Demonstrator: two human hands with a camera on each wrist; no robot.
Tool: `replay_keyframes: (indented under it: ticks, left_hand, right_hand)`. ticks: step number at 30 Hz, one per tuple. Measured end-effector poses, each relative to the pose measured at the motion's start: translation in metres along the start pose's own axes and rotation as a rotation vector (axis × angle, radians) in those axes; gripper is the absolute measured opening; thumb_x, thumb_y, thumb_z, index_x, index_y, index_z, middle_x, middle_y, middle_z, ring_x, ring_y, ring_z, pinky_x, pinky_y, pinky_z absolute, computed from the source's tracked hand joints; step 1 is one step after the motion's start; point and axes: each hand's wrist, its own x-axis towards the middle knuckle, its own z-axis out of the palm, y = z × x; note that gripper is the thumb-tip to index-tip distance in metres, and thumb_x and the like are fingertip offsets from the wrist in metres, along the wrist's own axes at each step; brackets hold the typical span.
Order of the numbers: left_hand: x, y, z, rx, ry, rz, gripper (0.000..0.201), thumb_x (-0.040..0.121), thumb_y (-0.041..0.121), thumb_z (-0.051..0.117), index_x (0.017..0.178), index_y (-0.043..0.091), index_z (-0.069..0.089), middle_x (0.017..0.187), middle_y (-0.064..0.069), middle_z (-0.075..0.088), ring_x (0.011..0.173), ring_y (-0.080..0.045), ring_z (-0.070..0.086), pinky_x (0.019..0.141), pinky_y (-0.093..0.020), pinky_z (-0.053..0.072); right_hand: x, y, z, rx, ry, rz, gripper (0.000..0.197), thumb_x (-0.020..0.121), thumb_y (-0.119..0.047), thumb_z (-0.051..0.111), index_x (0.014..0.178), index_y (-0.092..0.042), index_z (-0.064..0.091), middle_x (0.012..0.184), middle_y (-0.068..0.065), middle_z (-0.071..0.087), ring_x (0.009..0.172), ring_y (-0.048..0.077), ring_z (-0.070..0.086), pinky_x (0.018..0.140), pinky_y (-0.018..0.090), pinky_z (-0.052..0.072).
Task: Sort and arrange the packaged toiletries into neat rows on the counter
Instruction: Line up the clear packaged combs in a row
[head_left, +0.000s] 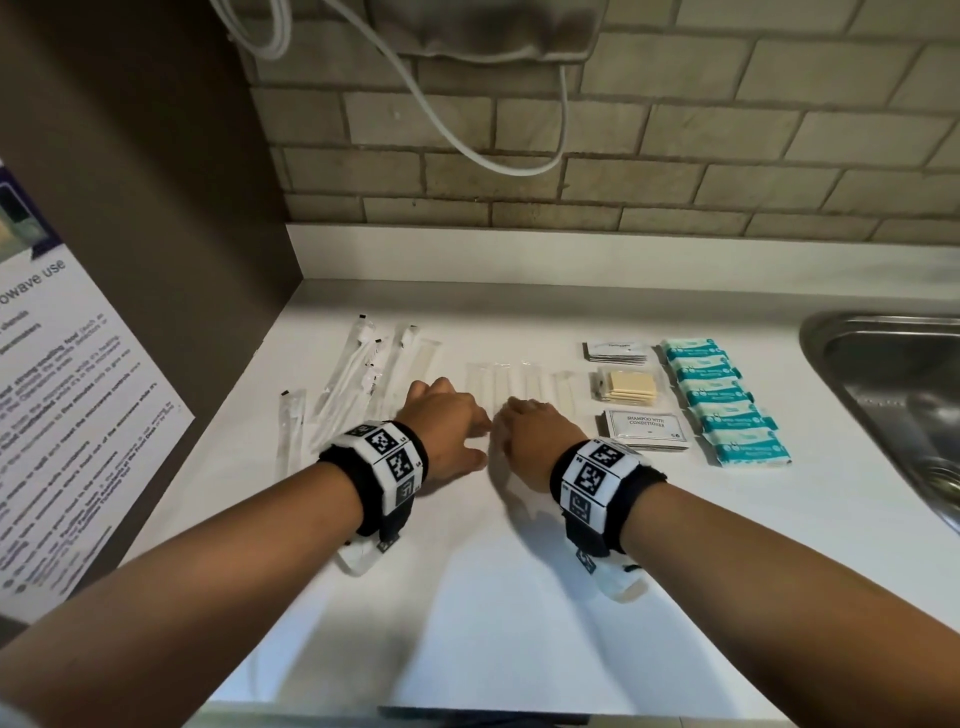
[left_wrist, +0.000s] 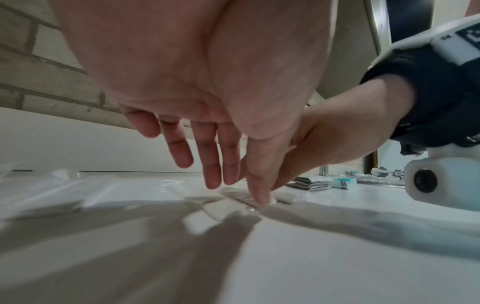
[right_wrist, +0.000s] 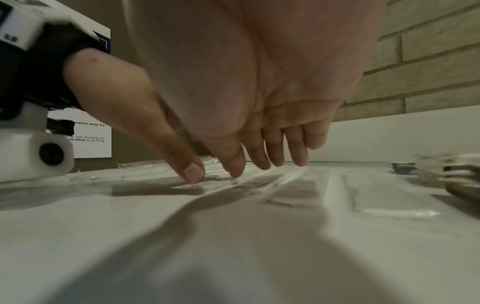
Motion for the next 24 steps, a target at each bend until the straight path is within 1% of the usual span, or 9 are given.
replay_keyframes:
  ticks: [2, 3, 6, 8, 10, 13, 17, 22, 24]
  left_hand:
    - [0.001, 0.007, -0.004, -0.030, 0.047, 0.012, 0.044, 0.085, 0.047, 0.060, 0.125, 0.030, 0.060, 0.124, 0.010, 0.061, 0.120, -0.020, 0.039, 0.098, -0.037, 0.027]
    - [0.003, 0.010, -0.004, -0.039, 0.063, 0.017, 0.045, 0.086, 0.048, 0.059, 0.127, 0.029, 0.060, 0.127, 0.009, 0.059, 0.122, -0.020, 0.038, 0.099, -0.037, 0.026]
    - [0.008, 0.018, -0.001, 0.037, 0.005, 0.040, 0.045, 0.089, 0.051, 0.053, 0.125, 0.024, 0.060, 0.136, 0.006, 0.054, 0.131, -0.022, 0.033, 0.104, -0.039, 0.024]
    - [0.011, 0.021, 0.003, 0.115, -0.057, 0.047, 0.046, 0.089, 0.054, 0.049, 0.120, 0.021, 0.060, 0.139, 0.004, 0.052, 0.136, -0.025, 0.028, 0.107, -0.042, 0.021]
    - [0.014, 0.023, 0.006, 0.157, -0.090, 0.048, 0.045, 0.089, 0.055, 0.047, 0.116, 0.021, 0.060, 0.140, 0.004, 0.051, 0.138, -0.027, 0.027, 0.107, -0.043, 0.021]
    - [0.016, 0.022, 0.009, 0.171, -0.083, 0.060, 0.044, 0.089, 0.055, 0.048, 0.113, 0.022, 0.061, 0.141, 0.006, 0.051, 0.136, -0.025, 0.030, 0.105, -0.043, 0.022]
    - [0.016, 0.022, 0.010, 0.156, -0.065, 0.066, 0.039, 0.088, 0.054, 0.051, 0.106, 0.022, 0.061, 0.141, 0.008, 0.051, 0.133, -0.025, 0.032, 0.103, -0.041, 0.021]
    - [0.016, 0.024, 0.010, 0.152, -0.060, 0.067, 0.039, 0.088, 0.054, 0.051, 0.108, 0.022, 0.062, 0.143, 0.008, 0.049, 0.134, -0.024, 0.031, 0.103, -0.040, 0.021]
    - [0.016, 0.024, 0.011, 0.144, -0.060, 0.066, 0.038, 0.087, 0.054, 0.052, 0.105, 0.022, 0.062, 0.143, 0.008, 0.049, 0.133, -0.023, 0.031, 0.102, -0.040, 0.021]
  right_hand:
    - [-0.001, 0.007, -0.003, -0.059, 0.013, 0.023, 0.056, 0.093, -0.011, 0.046, 0.147, -0.006, 0.032, 0.155, 0.010, 0.028, 0.144, 0.029, 0.025, 0.119, 0.039, 0.022]
    - [-0.003, 0.011, -0.005, -0.073, 0.015, 0.045, 0.058, 0.093, -0.010, 0.045, 0.148, -0.005, 0.029, 0.157, 0.010, 0.025, 0.146, 0.029, 0.020, 0.121, 0.039, 0.018]
    - [-0.008, 0.019, -0.007, -0.106, -0.039, 0.063, 0.060, 0.093, -0.008, 0.044, 0.150, -0.005, 0.026, 0.156, 0.009, 0.026, 0.148, 0.030, 0.016, 0.122, 0.040, 0.013]
    - [-0.012, 0.021, -0.006, -0.106, -0.061, 0.060, 0.058, 0.092, -0.008, 0.044, 0.149, -0.006, 0.029, 0.155, 0.008, 0.030, 0.147, 0.029, 0.018, 0.122, 0.040, 0.013]
    - [-0.017, 0.021, -0.007, -0.078, -0.056, 0.061, 0.054, 0.094, -0.012, 0.041, 0.147, -0.006, 0.032, 0.153, 0.008, 0.032, 0.146, 0.029, 0.021, 0.121, 0.040, 0.015]
    - [-0.022, 0.020, -0.010, -0.045, -0.046, 0.050, 0.049, 0.097, -0.017, 0.035, 0.144, -0.005, 0.036, 0.150, 0.010, 0.036, 0.143, 0.029, 0.027, 0.120, 0.040, 0.019]
    - [-0.023, 0.020, -0.011, -0.057, -0.064, 0.046, 0.048, 0.095, -0.015, 0.036, 0.142, -0.004, 0.037, 0.146, 0.010, 0.039, 0.138, 0.029, 0.033, 0.116, 0.038, 0.026]
    - [-0.023, 0.020, -0.013, -0.062, -0.075, 0.046, 0.050, 0.096, -0.014, 0.036, 0.145, -0.004, 0.034, 0.149, 0.011, 0.036, 0.140, 0.029, 0.032, 0.117, 0.039, 0.025]
    - [-0.023, 0.021, -0.013, -0.066, -0.079, 0.043, 0.050, 0.095, -0.014, 0.036, 0.144, -0.003, 0.034, 0.149, 0.012, 0.036, 0.139, 0.030, 0.033, 0.116, 0.039, 0.027]
